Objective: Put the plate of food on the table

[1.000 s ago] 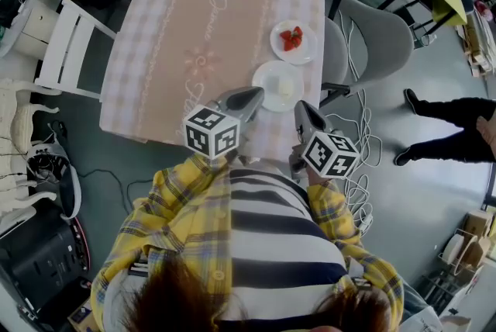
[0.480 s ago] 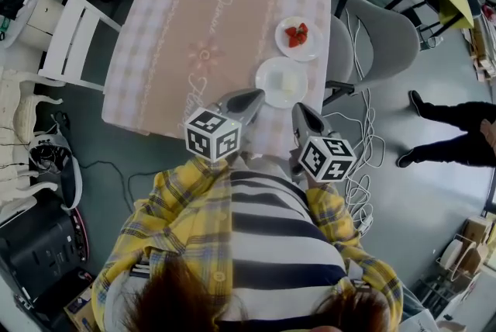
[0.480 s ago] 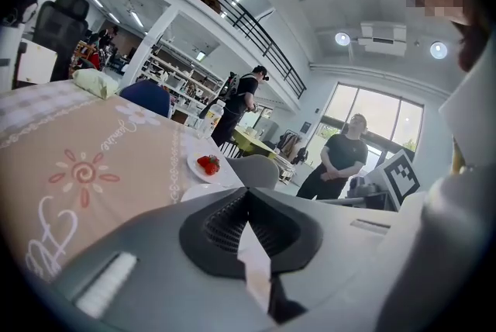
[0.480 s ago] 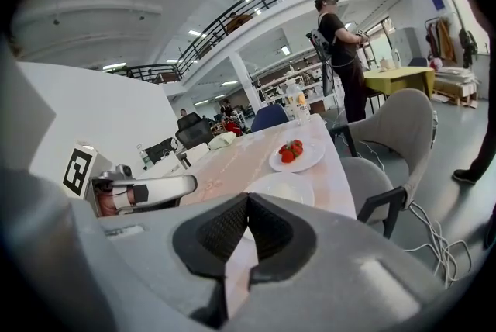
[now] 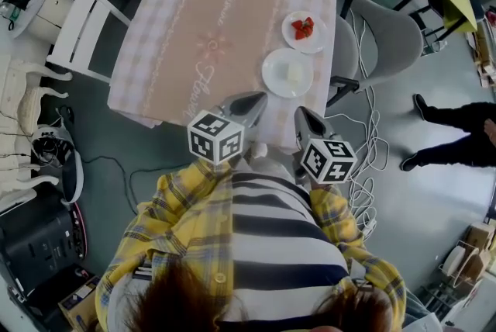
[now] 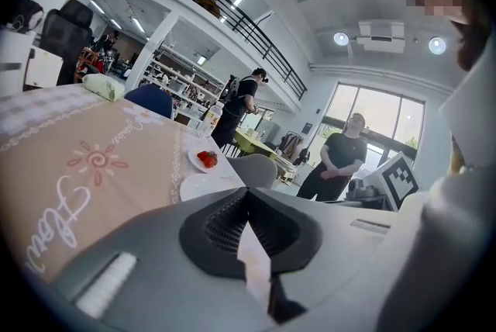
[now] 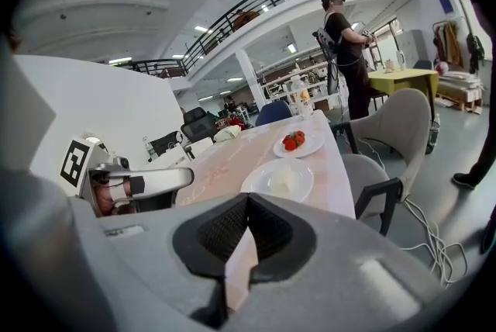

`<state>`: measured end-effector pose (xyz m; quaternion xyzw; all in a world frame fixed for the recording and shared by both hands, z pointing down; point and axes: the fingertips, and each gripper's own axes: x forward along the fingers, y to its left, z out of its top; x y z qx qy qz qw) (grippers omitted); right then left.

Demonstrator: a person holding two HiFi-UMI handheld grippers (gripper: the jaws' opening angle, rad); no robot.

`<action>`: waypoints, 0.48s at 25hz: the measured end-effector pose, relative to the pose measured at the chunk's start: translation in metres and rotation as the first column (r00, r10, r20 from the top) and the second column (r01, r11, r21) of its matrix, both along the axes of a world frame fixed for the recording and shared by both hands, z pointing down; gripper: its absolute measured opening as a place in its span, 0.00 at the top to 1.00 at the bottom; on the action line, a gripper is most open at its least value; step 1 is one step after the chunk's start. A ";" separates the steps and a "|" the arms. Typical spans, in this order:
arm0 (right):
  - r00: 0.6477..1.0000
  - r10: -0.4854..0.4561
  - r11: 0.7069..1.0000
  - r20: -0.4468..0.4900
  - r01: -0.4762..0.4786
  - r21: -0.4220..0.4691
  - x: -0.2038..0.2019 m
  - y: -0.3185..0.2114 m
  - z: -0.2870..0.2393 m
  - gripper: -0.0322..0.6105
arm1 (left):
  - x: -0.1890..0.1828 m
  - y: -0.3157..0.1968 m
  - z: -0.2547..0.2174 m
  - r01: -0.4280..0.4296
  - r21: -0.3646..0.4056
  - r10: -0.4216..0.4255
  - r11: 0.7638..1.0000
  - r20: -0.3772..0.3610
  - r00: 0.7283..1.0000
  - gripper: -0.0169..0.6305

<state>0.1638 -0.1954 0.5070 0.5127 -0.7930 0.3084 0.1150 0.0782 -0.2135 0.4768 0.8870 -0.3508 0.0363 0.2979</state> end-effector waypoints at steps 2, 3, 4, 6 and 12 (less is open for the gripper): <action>1.000 0.016 1.000 -0.001 -0.016 0.003 -0.003 0.006 -0.002 0.95 | -0.004 0.006 -0.001 -0.010 0.002 0.010 1.000 -0.005 1.000 0.97; 1.000 0.026 1.000 -0.004 -0.026 0.004 -0.004 0.009 -0.003 0.95 | -0.006 0.009 -0.002 -0.017 0.003 0.017 1.000 -0.005 1.000 0.97; 0.999 0.039 0.999 -0.007 -0.039 0.005 -0.005 0.013 -0.004 0.95 | -0.008 0.013 -0.002 -0.024 0.002 0.024 1.000 -0.005 1.000 0.97; 0.998 0.066 0.998 -0.011 -0.066 0.005 -0.008 0.022 -0.006 0.95 | -0.014 0.024 -0.004 -0.038 -0.002 0.038 0.999 -0.004 0.999 0.97; 0.992 0.122 0.992 -0.021 -0.121 0.015 -0.018 0.044 -0.007 0.95 | -0.040 0.052 0.001 -0.042 -0.013 0.042 0.999 -0.006 0.999 0.97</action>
